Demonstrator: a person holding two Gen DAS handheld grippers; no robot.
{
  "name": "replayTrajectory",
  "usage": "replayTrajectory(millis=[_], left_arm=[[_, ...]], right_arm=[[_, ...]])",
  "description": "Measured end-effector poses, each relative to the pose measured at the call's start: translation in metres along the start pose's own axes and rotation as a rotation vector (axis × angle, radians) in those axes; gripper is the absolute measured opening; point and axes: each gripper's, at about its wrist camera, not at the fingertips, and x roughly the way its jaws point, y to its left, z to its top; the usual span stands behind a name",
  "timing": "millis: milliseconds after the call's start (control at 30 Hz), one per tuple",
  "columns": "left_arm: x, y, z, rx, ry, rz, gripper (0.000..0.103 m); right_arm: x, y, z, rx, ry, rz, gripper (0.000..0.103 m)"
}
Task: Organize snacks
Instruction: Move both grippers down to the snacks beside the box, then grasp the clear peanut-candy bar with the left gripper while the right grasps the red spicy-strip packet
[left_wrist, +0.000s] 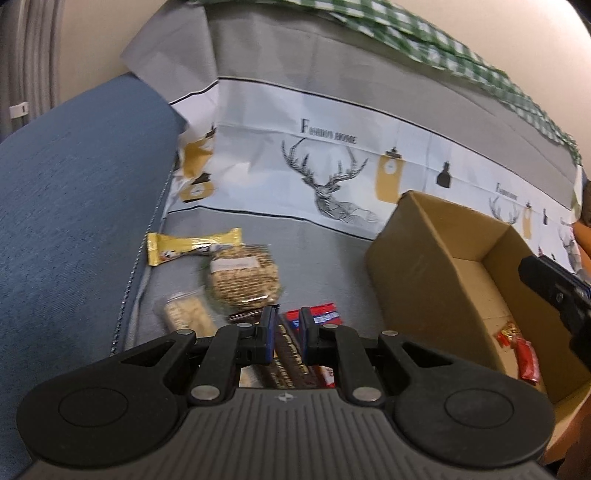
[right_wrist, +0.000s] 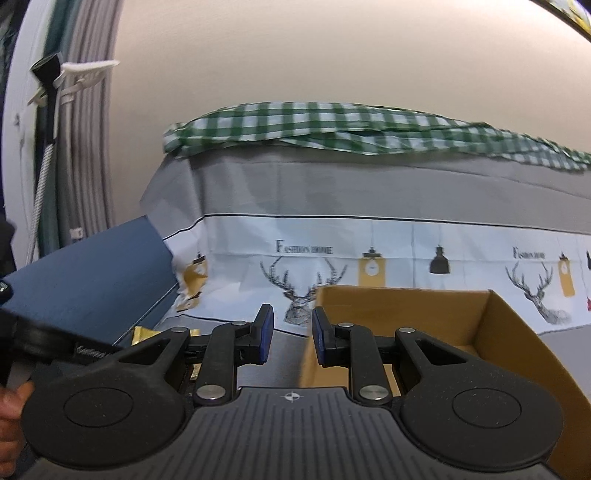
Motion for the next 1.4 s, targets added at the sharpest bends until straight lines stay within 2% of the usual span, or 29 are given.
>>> replayTrajectory(millis=[233, 467, 600, 667, 733, 833, 867, 1000, 1100, 1200, 1367, 1400], left_arm=[[0.006, 0.012, 0.003, -0.031, 0.018, 0.052, 0.02], [0.012, 0.023, 0.005, -0.069, 0.037, 0.088, 0.021], [0.014, 0.025, 0.005, -0.064, 0.055, 0.09, 0.029], [0.016, 0.025, 0.004, -0.067, 0.064, 0.091, 0.03], [0.019, 0.028, 0.003, -0.073, 0.082, 0.093, 0.032], [0.025, 0.031, 0.001, -0.08, 0.107, 0.101, 0.034], [0.027, 0.032, 0.0, -0.083, 0.116, 0.101, 0.035], [0.034, 0.033, -0.002, -0.087, 0.148, 0.111, 0.045], [0.036, 0.029, -0.003, -0.067, 0.153, 0.116, 0.046], [0.037, 0.026, -0.004, -0.056, 0.151, 0.12, 0.048], [0.04, 0.029, -0.004, -0.063, 0.155, 0.135, 0.049], [0.04, 0.029, -0.004, -0.064, 0.157, 0.138, 0.049]], right_arm=[[0.015, 0.034, -0.012, -0.069, 0.071, 0.053, 0.025], [0.04, 0.057, -0.028, -0.098, 0.177, 0.086, 0.033], [0.056, 0.069, -0.043, -0.135, 0.256, 0.1, 0.036], [0.065, 0.075, -0.049, -0.154, 0.296, 0.099, 0.037], [0.073, 0.082, -0.057, -0.169, 0.341, 0.104, 0.045], [0.086, 0.089, -0.069, -0.203, 0.418, 0.082, 0.05], [0.09, 0.09, -0.071, -0.208, 0.429, 0.074, 0.052], [0.105, 0.093, -0.078, -0.215, 0.476, 0.035, 0.072], [0.118, 0.094, -0.085, -0.224, 0.513, 0.024, 0.078], [0.127, 0.09, -0.085, -0.213, 0.521, -0.005, 0.088], [0.135, 0.084, -0.088, -0.164, 0.558, 0.013, 0.086], [0.137, 0.08, -0.088, -0.128, 0.576, 0.024, 0.08]])
